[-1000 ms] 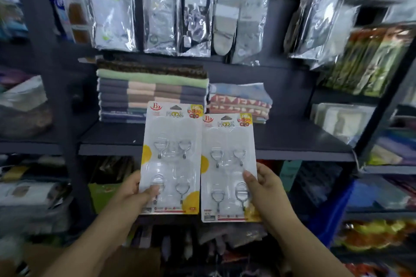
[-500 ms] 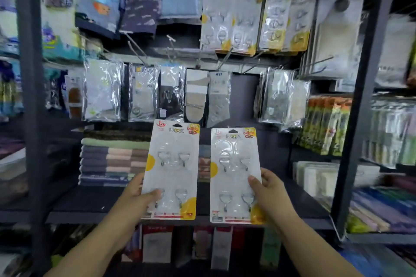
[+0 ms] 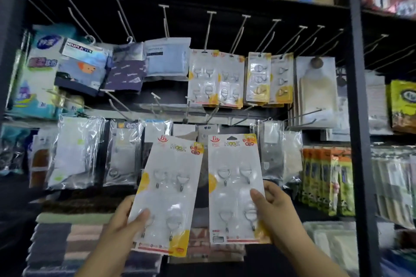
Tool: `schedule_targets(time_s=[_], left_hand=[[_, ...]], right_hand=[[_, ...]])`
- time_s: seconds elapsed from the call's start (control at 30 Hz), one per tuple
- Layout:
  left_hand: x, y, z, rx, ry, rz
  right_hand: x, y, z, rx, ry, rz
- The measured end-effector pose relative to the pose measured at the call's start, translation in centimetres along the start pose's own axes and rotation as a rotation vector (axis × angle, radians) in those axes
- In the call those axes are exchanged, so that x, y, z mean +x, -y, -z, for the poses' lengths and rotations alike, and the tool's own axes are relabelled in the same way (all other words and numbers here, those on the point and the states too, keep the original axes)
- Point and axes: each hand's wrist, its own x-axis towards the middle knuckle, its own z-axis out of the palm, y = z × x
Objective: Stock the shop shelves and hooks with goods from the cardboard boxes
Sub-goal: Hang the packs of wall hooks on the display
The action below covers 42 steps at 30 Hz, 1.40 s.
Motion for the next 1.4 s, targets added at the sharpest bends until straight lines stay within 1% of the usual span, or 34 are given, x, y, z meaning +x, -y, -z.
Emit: schedule_targets(time_s=[0.07,0.2,0.3,0.4,0.53,0.6,0.77,0.87,1.07,1.27,1.4], left_hand=[[1.1,-2.2,-0.8,-0.035,-0.005,-0.061],[4.7,-7.5,-2.8,-0.052,0.041,-0.171],[8.4,-11.6,-4.4,-0.039,0.036,-0.235],[11.8,-15.2,-5.6,0.005,-0.029,-0.306],[15.2,-18.2,-5.2,0.089,-0.128,-0.360],[16.3,-19.2,-4.5,0.120,-0.164,-0.371],[17.5,-21.3,-3.2,0.162,-0.253,-0.427],[17.8,-21.9,-2.7,0.174,-0.272,-0.422],[17.7,-21.9,-2.8,0.191,-0.235,-0.431],[18.1,-21.4,-2.4,0.208,-0.201,-0.444],[18.4,-21.0,-2.3,0.185,-0.188,-0.451]], right_hand=[[1.6,1.9,0.1,0.016,-0.010,0.053],[6.2,6.5,0.3,0.015,-0.027,0.184],[10.5,10.7,0.4,0.104,-0.012,0.266],[15.0,14.5,0.0,0.163,0.003,0.306],[20.7,17.9,-1.3,0.088,-0.024,0.332],[22.6,19.2,-2.2,0.094,-0.014,0.336],[26.8,21.6,-5.0,0.108,0.005,0.377],[28.4,22.2,-6.8,0.134,0.022,0.368],[30.3,22.1,-8.7,0.183,-0.011,0.339],[30.8,21.8,-9.0,0.193,-0.078,0.334],[31.0,21.5,-9.3,0.179,-0.067,0.299]])
